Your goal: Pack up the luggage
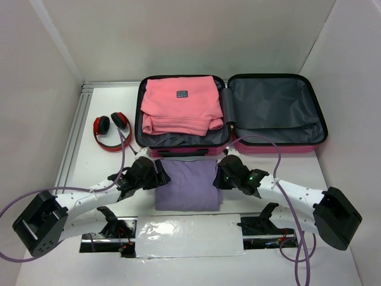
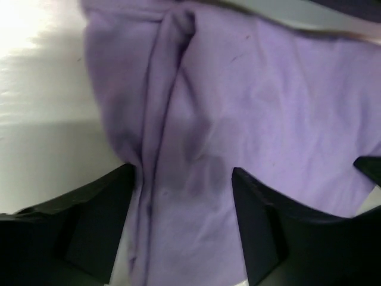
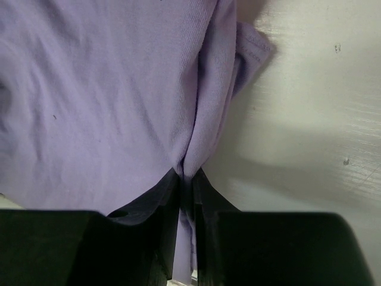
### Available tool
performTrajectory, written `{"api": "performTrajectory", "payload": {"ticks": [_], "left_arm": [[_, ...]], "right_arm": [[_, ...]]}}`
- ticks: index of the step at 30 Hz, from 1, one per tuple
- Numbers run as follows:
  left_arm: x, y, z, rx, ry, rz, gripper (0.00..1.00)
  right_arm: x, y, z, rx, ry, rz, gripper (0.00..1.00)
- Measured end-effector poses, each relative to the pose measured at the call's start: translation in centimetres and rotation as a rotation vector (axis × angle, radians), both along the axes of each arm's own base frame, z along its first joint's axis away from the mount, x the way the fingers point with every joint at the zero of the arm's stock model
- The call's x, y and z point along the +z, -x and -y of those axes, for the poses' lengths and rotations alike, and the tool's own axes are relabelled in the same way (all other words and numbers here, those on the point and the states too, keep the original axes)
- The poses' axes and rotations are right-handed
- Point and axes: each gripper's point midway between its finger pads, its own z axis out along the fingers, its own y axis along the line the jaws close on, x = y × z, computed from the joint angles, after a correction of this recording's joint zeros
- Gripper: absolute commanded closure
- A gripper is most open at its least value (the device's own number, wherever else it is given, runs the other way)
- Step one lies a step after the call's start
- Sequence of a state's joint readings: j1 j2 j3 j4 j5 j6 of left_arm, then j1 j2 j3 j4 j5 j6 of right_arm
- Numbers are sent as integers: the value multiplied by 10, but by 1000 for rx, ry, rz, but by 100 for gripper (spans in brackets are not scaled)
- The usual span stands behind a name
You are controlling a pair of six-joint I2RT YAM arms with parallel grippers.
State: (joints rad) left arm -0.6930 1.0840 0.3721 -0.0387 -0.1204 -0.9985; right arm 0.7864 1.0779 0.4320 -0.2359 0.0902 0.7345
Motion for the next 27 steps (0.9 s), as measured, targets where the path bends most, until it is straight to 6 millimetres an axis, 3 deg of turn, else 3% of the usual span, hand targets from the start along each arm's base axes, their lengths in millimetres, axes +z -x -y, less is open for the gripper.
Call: {"api": "performTrajectory", "payload": {"ticks": [1, 4, 5, 7, 9, 10, 14, 18, 22, 27], "left_arm": [[-1, -2, 3, 3, 1, 8, 36], [-6, -6, 8, 31, -6, 4, 52], [-8, -7, 9, 42, -13, 3, 62], [-11, -8, 10, 57, -19, -4, 69], [-12, -9, 10, 65, -20, -6, 86], [-12, -9, 10, 67, -17, -5, 99], [-11, -6, 9, 58, -20, 2, 100], [-2, 12, 7, -2, -45, 2, 100], [41, 18, 12, -62, -14, 67, 100], [144, -6, 22, -72, 55, 246, 100]], "right_arm": [[0, 0, 0, 0, -1, 1, 80], [1, 0, 0, -1, -3, 2, 80], [1, 0, 0, -1, -4, 4, 81], [3, -1, 0, -3, -8, 11, 82], [5, -2, -1, -5, -13, 16, 85], [5, -2, -1, -5, -15, 17, 86], [5, -2, 0, -7, -14, 16, 94], [12, -2, -1, -3, -8, 12, 99], [52, -11, -12, 18, -50, 72, 100], [135, -33, -34, 57, -143, 220, 100]]}}
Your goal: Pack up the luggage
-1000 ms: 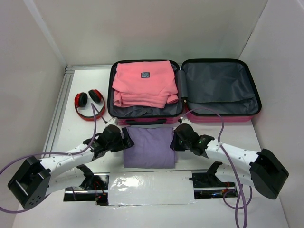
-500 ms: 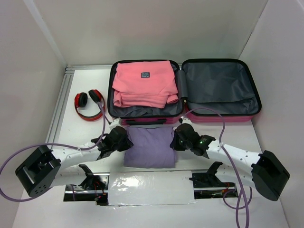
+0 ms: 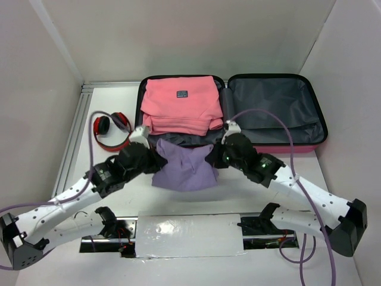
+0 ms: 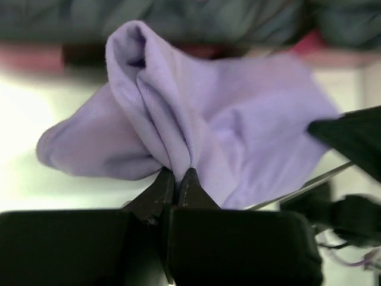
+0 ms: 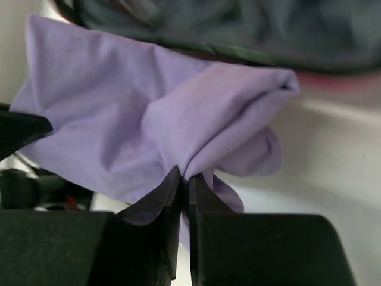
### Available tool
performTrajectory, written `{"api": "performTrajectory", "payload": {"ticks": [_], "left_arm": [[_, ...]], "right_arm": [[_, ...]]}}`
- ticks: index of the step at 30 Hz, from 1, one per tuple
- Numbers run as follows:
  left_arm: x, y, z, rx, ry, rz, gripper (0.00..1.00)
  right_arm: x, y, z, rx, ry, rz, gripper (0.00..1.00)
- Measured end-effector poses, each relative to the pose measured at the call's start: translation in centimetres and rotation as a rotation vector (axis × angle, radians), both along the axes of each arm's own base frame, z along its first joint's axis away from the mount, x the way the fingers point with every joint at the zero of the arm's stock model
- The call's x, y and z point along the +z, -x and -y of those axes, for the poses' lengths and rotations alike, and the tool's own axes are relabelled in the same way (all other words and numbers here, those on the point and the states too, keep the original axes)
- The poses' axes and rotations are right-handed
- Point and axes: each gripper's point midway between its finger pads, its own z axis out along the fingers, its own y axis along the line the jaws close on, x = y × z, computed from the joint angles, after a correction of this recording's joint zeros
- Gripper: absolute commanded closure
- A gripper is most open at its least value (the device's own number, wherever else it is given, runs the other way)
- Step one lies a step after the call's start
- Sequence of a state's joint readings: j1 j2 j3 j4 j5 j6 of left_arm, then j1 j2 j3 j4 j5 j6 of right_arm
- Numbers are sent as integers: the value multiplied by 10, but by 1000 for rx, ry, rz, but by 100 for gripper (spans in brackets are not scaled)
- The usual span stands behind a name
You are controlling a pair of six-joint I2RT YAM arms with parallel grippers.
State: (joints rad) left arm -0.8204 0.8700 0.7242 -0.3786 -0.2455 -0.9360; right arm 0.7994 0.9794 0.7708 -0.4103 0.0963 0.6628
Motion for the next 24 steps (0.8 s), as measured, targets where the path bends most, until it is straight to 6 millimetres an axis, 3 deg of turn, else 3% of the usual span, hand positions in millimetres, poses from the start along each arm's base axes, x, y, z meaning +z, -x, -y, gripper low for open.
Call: {"api": "performTrajectory", "payload": {"ticks": [4, 8, 11, 13, 16, 17, 18, 24], "left_arm": [[94, -30, -1, 21, 33, 164, 100], [171, -78, -21, 103, 28, 301, 100], [213, -128, -40, 178, 10, 373, 100], [224, -160, -49, 199, 2, 392, 100], [220, -208, -57, 202, -6, 383, 100], [226, -211, -54, 184, 12, 399, 100], [196, -238, -57, 192, -10, 341, 100], [93, -319, -48, 143, -41, 179, 100]], "right_arm": [[85, -25, -15, 16, -55, 145, 100], [163, -68, -25, -2, -85, 285, 100], [201, -116, -20, -39, -83, 364, 100], [215, -155, -11, -67, -73, 395, 100], [208, -210, 6, -104, -44, 396, 100], [199, -227, 11, -105, -39, 386, 100], [184, -242, 15, -104, -29, 362, 100], [74, -314, 26, -54, 3, 183, 100]]}}
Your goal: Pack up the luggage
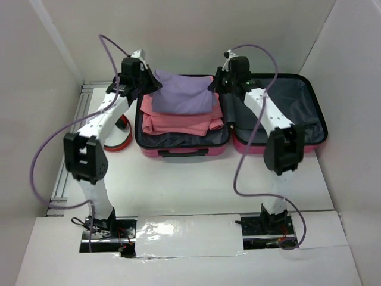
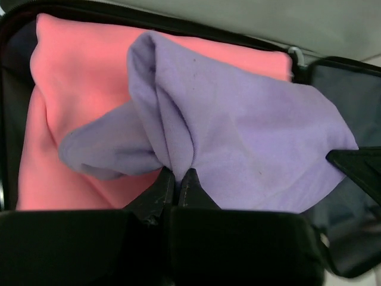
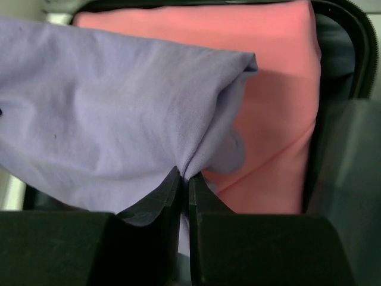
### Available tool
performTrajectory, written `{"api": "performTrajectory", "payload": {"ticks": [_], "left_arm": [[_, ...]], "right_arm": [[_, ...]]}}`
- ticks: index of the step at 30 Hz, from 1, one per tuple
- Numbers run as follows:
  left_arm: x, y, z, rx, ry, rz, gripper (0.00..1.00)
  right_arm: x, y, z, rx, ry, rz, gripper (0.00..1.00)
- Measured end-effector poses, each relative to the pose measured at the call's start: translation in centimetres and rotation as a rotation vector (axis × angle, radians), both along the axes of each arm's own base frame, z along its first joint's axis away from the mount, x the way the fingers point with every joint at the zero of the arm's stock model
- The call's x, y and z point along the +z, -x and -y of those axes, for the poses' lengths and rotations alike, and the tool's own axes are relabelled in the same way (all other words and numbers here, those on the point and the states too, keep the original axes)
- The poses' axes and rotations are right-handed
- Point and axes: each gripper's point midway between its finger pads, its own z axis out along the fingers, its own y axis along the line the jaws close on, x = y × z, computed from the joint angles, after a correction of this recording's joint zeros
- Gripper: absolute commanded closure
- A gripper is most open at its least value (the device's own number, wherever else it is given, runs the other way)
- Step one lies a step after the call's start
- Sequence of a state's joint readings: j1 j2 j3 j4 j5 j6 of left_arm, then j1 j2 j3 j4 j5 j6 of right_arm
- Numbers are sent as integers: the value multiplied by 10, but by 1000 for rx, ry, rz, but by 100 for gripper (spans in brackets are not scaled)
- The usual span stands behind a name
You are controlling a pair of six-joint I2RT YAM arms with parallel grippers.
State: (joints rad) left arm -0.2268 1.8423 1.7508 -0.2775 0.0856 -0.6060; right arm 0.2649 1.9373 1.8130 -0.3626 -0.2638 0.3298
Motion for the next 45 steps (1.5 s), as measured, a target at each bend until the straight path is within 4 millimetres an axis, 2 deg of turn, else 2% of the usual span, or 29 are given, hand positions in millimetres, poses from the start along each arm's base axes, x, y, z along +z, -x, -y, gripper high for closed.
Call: {"api": "performTrajectory", "payload": {"ticks": [3, 6, 9, 10, 13, 14, 16, 18, 21, 24, 25, 26, 28, 30, 31, 32, 33, 34, 35, 37, 40, 42, 45], "left_arm": [[-51, -38, -3, 0, 8, -52, 100], [-101, -63, -11, 7, 12, -109, 100], [-137, -69, -14, 5, 9, -162, 100], [-143, -70, -15, 6, 9, -169, 88], [-140, -71, -16, 5, 6, -160, 72], [-138, -71, -17, 6, 6, -156, 57], [-139, -66, -21, 15, 12, -160, 43], [-137, -60, -28, 16, 5, -167, 24], [-116, -55, -40, 18, -6, -147, 11], [-84, -49, -52, 31, -16, -105, 10], [-70, -47, -55, 34, -19, -82, 10], [-55, -46, -59, 37, -19, -50, 12], [-17, -47, -60, 34, -9, 37, 20], [15, -51, -56, 21, 2, 130, 34], [29, -55, -52, 13, 4, 174, 40], [41, -59, -47, 5, 5, 220, 45], [49, -64, -42, -3, 7, 250, 51], [55, -69, -35, -11, 7, 280, 62], [56, -75, -27, -17, 12, 298, 64], [49, -88, -10, -26, 9, 322, 67], [5, -106, 11, -23, -3, 264, 69], [-46, -112, 22, -14, -10, 170, 70], [-115, -105, 17, 13, -22, 22, 70]], "right_arm": [[-52, -31, 2, 16, 15, -55, 100], [-106, -43, 4, 30, 29, -124, 100], [-128, -53, -1, 55, 25, -146, 97], [-130, -55, -1, 60, 23, -147, 82], [-125, -59, 1, 69, 20, -141, 64], [-121, -61, 2, 72, 26, -132, 54], [-109, -67, 6, 66, 26, -106, 40], [-99, -71, 10, 60, 31, -89, 22], [-74, -78, 15, 58, 46, -46, 18], [-38, -82, 17, 52, 49, 20, 18], [-27, -81, 18, 52, 48, 40, 21], [-15, -79, 18, 53, 48, 61, 30], [8, -75, 18, 54, 49, 105, 42], [25, -74, 16, 57, 47, 146, 55], [32, -74, 13, 61, 44, 170, 59], [38, -75, 11, 64, 42, 190, 59], [38, -77, 8, 66, 40, 197, 60], [37, -79, 5, 68, 40, 203, 64], [34, -83, 1, 71, 40, 209, 64], [18, -92, -7, 80, 40, 203, 64], [-29, -101, -15, 89, 52, 142, 64], [-69, -103, -18, 90, 67, 79, 65], [-113, -101, -18, 90, 84, 4, 65]]}}
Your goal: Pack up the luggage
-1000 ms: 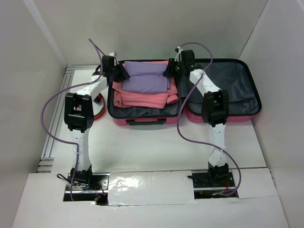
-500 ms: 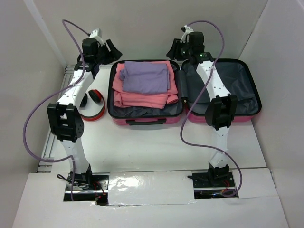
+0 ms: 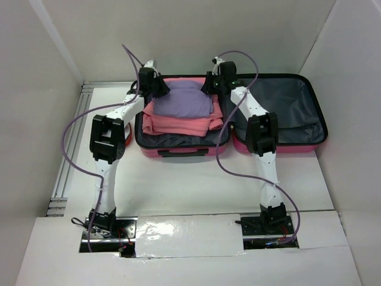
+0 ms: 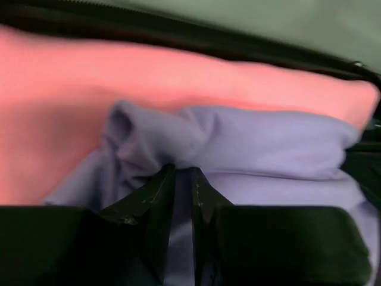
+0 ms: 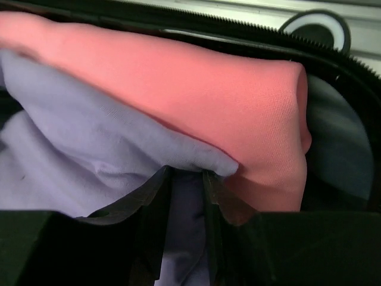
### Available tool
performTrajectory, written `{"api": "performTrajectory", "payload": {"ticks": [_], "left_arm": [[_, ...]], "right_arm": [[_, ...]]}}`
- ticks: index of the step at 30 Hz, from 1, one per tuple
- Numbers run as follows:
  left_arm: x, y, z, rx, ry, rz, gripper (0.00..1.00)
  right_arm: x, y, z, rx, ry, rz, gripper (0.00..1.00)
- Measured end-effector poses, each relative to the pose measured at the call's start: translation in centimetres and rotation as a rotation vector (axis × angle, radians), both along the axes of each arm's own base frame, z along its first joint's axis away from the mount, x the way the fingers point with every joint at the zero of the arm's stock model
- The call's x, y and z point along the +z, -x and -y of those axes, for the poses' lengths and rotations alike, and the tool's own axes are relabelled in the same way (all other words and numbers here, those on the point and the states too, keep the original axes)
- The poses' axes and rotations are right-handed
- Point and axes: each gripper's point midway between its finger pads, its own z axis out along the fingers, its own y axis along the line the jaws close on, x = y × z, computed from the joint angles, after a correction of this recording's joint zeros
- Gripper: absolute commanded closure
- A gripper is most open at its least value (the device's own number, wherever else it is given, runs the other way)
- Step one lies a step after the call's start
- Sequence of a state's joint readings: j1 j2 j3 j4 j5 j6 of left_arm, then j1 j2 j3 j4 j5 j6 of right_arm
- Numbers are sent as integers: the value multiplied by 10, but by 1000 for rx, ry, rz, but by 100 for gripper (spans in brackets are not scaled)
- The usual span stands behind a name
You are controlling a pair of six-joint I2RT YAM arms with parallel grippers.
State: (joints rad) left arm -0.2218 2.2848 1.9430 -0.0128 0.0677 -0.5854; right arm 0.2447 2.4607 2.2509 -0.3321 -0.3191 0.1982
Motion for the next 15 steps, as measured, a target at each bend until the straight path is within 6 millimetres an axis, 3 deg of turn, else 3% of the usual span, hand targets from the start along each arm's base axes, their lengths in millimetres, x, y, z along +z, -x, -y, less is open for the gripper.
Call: {"api": "performTrajectory", "payload": {"ticks": [1, 3, 5, 7, 8, 11, 13, 15], "left_arm": [[-22, 2, -6, 14, 12, -50, 70], [-25, 0, -8, 13, 33, -60, 69], [-14, -2, -10, 0, 54, -55, 65], [0, -7, -16, -12, 59, -32, 56], [8, -8, -19, -23, 51, -14, 44], [27, 4, -30, -44, 29, 2, 23], [55, 21, -39, -53, 23, 28, 19], [96, 43, -52, -57, 22, 71, 17]], "right_arm": [[-7, 1, 0, 0, 1, -14, 65], [-7, 0, -1, 3, -6, -9, 63], [-2, -2, 0, 2, -13, 1, 60], [-1, -1, 0, 6, -20, -1, 52], [0, -1, -1, 10, -23, -2, 43], [10, 2, -3, 25, -25, 8, 32], [25, 6, -4, 34, -20, 25, 32], [50, 13, -4, 39, -19, 49, 32]]}}
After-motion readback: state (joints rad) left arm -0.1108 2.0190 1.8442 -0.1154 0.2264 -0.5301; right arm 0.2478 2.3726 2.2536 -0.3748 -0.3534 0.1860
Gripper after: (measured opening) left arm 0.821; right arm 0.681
